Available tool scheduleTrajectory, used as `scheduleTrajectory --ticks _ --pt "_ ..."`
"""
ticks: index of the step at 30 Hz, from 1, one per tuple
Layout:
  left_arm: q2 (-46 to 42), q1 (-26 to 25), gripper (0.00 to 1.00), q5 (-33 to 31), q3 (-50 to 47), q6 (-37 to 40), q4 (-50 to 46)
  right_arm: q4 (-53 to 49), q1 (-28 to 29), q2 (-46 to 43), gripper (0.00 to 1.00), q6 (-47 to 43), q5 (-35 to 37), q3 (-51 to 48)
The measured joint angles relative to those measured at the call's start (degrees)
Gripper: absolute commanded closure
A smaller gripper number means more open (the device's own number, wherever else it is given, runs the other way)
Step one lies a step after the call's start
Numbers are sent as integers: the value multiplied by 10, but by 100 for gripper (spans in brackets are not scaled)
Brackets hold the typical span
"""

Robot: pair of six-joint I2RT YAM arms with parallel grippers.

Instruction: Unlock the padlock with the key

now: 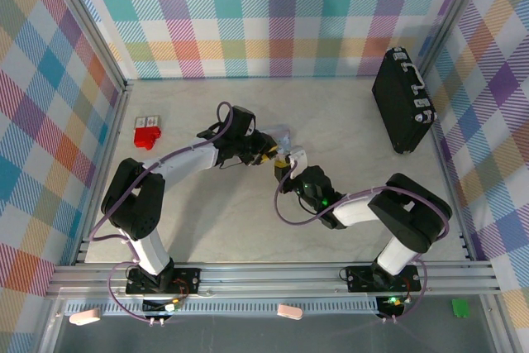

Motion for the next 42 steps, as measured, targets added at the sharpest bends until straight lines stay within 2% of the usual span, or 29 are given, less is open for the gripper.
scheduleTrajectory --ticks 9,21,31,42 --pt "0 -9 96 -4 -9 0 17 10 -22 -2 81 78 -36 -9" --pt "0 -15 96 -4 -15 -9 41 53 -56 -2 100 169 -101 -28" --pt "1 -22 97 -2 -31 -16 83 54 -98 -11 100 315 -184 -35" --pt "1 -35 97 -2 -66 -12 148 119 -140 12 100 486 -271 -60"
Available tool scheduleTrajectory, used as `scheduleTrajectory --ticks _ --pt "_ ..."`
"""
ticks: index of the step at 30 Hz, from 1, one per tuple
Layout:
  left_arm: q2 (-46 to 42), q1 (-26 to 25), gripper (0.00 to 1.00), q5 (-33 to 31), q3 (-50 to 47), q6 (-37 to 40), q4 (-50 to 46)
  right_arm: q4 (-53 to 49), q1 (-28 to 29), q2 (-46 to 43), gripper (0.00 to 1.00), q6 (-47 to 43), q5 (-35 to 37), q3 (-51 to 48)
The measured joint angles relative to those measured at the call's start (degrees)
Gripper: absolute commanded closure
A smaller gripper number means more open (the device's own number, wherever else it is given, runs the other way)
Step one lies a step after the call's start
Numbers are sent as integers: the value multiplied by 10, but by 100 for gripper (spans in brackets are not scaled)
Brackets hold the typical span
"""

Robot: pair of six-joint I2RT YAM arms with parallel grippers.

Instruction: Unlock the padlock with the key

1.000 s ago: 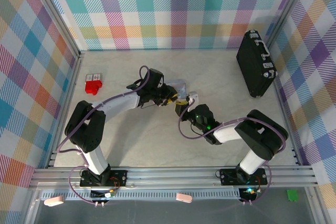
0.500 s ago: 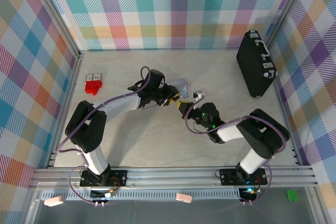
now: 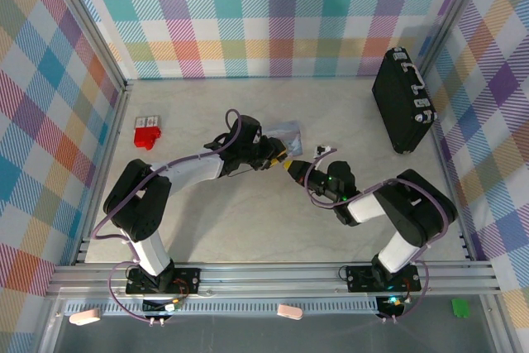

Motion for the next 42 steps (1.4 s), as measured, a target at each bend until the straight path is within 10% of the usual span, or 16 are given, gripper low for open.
scheduleTrajectory --ticks 35,42 --pt "11 -2 98 33 -71 108 141 86 -63 69 100 205 -129 -17" --pt "11 -3 98 26 -52 103 69 38 -80 50 66 151 -103 -15"
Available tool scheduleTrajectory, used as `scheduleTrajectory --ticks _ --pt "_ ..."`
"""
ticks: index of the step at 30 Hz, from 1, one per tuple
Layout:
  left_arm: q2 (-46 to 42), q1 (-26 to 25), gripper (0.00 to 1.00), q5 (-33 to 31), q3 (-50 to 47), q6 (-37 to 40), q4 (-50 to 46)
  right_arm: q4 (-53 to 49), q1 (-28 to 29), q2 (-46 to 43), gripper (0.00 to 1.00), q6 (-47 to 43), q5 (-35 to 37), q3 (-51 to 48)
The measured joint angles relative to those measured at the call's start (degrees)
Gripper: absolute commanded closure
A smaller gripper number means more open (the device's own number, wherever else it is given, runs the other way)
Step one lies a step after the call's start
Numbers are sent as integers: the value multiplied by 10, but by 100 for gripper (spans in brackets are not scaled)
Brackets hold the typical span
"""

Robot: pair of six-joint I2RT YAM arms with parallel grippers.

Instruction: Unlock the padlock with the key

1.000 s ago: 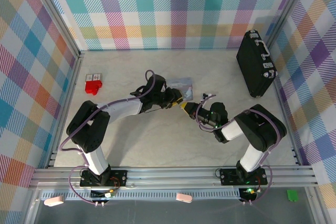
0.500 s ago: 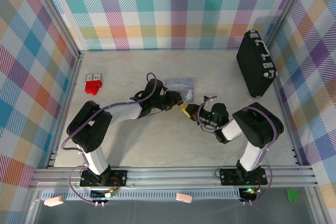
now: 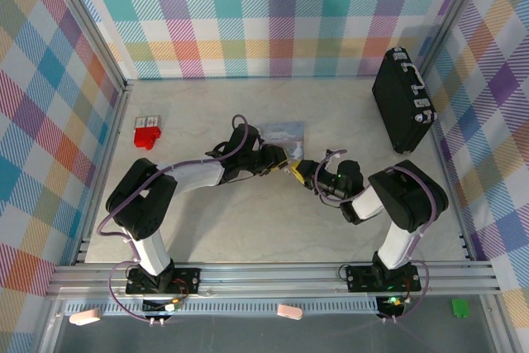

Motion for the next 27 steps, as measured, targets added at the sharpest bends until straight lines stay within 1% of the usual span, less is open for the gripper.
scheduleTrajectory --ticks 2,3,7,9,12,14,15,18,20,22,25,27 --pt "0 0 98 -9 7 -11 -36 -50 -6 -26 60 -40 18 3" --pt "0 0 98 -13 13 -18 -54 -82 -8 -45 59 -67 30 7" --pt "3 1 99 -29 40 -50 -103 -209 10 -125 59 -195 82 22" --pt "6 3 99 -35 56 -65 -128 -263 44 -173 59 -291 132 30" --pt "12 6 99 -40 74 -82 -151 -294 120 -222 60 -438 204 32" --pt "13 8 99 -44 78 -90 -164 -294 162 -233 61 -525 240 32" --pt "13 9 99 -47 80 -93 -170 -291 178 -233 62 -567 258 31" --pt "13 12 99 -52 84 -101 -185 -276 196 -223 65 -654 302 23" --pt "13 13 98 -54 86 -104 -193 -267 197 -208 67 -686 320 21" --pt "13 14 99 -54 88 -105 -195 -259 197 -193 68 -702 331 21" --pt "13 14 98 -54 90 -105 -196 -260 197 -177 67 -697 333 23" --pt "13 14 98 -54 90 -105 -196 -263 197 -171 67 -670 330 29"
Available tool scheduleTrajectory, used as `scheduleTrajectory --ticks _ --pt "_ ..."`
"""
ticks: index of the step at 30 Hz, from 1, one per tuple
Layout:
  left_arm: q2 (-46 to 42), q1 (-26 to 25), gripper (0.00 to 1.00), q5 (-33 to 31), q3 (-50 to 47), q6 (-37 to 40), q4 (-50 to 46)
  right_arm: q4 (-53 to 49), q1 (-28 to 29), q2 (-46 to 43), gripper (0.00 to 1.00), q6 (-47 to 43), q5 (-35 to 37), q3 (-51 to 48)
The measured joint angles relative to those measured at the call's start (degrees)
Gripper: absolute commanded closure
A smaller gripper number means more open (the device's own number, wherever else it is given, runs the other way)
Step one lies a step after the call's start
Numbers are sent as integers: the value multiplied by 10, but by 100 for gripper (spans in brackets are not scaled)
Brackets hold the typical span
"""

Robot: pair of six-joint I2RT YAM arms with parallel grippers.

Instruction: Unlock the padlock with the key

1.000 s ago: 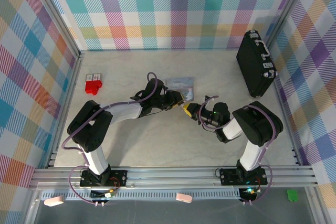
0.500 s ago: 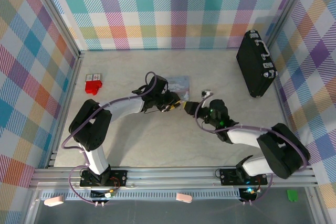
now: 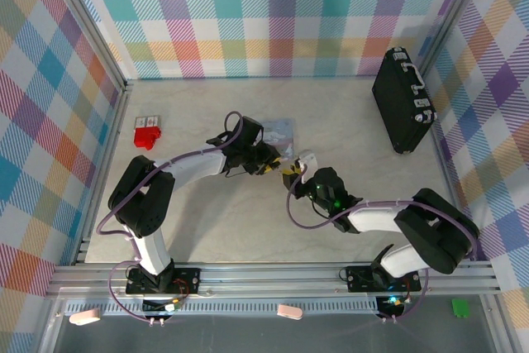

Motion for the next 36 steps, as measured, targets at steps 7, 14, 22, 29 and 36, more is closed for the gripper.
scheduleTrajectory --ticks 7,14,22,29,36 --pt "0 0 95 2 -1 9 3 5 -11 24 64 152 -55 18" --pt "0 0 84 9 -16 38 9 18 -72 84 63 277 -143 22" --pt "11 -2 77 -10 -57 80 24 11 -81 94 64 316 -175 36" --pt "16 -10 53 -42 -66 123 31 -7 -81 93 64 316 -176 36" --pt "6 -12 33 -61 -80 147 28 -15 -81 91 64 316 -176 36"
